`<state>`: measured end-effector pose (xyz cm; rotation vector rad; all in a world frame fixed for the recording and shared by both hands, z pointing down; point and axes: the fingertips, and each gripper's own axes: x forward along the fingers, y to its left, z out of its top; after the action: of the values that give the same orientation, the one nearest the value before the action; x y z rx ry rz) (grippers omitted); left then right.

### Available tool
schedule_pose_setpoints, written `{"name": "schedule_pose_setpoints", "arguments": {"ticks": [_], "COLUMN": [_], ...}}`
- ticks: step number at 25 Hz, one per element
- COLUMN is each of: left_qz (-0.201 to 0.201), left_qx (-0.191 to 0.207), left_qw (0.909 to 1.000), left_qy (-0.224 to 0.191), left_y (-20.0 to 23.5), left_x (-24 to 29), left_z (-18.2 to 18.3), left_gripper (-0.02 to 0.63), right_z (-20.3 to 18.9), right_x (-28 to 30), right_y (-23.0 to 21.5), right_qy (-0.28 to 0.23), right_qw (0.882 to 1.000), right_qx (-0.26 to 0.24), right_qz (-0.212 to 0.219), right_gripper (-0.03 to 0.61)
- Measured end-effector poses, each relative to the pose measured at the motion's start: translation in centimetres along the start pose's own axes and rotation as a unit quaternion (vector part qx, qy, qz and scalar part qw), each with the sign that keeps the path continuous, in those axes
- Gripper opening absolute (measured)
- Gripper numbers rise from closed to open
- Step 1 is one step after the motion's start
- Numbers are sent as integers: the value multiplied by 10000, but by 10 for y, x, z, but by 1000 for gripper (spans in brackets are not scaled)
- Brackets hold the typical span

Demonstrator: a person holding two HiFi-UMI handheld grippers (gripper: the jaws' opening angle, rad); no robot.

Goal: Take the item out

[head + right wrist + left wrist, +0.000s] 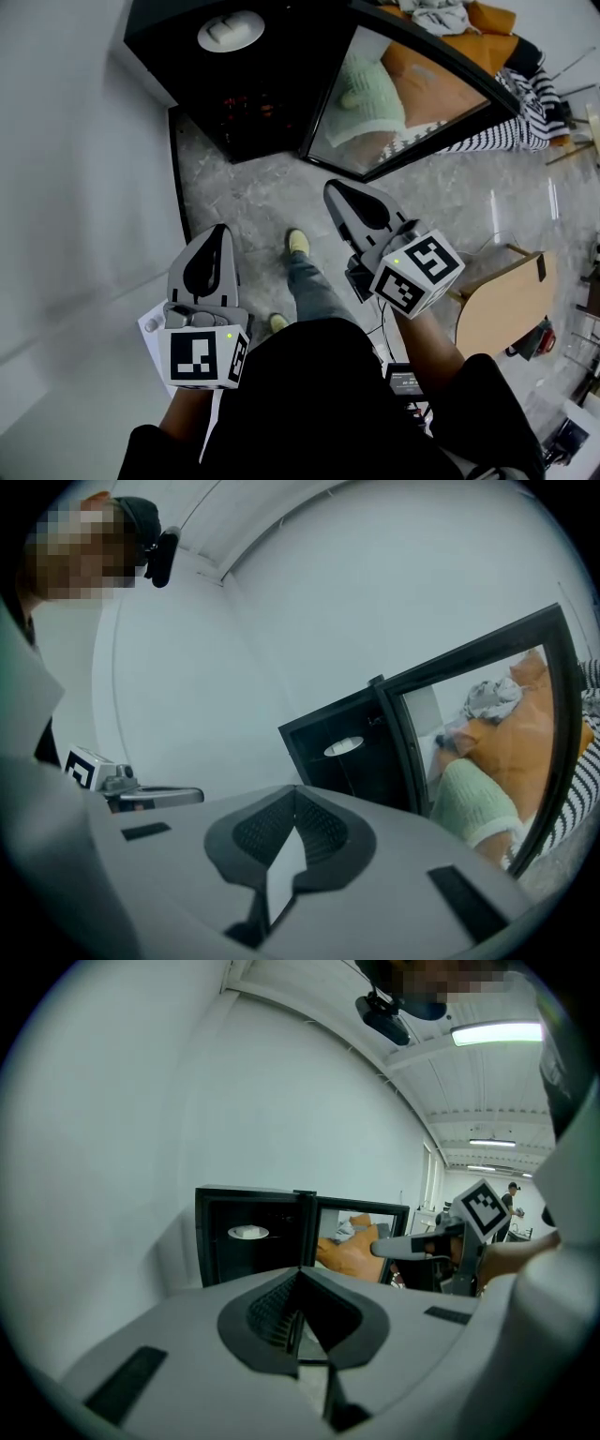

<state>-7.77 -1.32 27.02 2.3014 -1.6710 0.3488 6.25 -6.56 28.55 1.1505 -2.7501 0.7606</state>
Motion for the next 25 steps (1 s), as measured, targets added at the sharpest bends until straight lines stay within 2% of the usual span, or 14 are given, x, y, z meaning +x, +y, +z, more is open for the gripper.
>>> {"name": "schedule_pose_setpoints", "arguments": {"ticks": [14,25], "left_qz": [-40,186], "left_qx": [97,141], "left_qw": [9999,9997], "left_qy": [62,29], "left_y": [-18,-11], "left_x": [77,88], "left_z": [30,45], "left_gripper": [9,9], "right_z": [36,47], "right_x": [15,35], "right_y": [-72,-83], "right_qy": [1,15], "right_qw": [9999,9997], "right_qx": [98,181], "right_qz": [-35,188], "right_gripper": [6,6]}}
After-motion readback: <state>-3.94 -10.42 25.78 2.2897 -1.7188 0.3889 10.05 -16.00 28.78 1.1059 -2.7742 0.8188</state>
